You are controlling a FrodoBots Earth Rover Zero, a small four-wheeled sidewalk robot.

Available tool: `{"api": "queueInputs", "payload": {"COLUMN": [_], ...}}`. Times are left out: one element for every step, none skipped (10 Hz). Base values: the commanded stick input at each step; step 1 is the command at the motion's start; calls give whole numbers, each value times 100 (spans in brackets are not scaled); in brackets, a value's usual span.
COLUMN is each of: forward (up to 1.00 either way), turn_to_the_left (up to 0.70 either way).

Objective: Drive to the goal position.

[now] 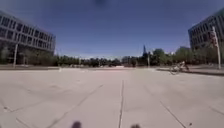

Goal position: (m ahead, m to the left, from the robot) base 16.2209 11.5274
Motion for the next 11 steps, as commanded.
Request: {"api": "queueInputs", "payload": {"forward": [85, 85, 85, 85, 85, 85, 85, 85, 85, 85, 85], "turn_to_the_left": [-12, -24, -33, -33, -22, 1, 1, 1, 1, 1, 1]}}
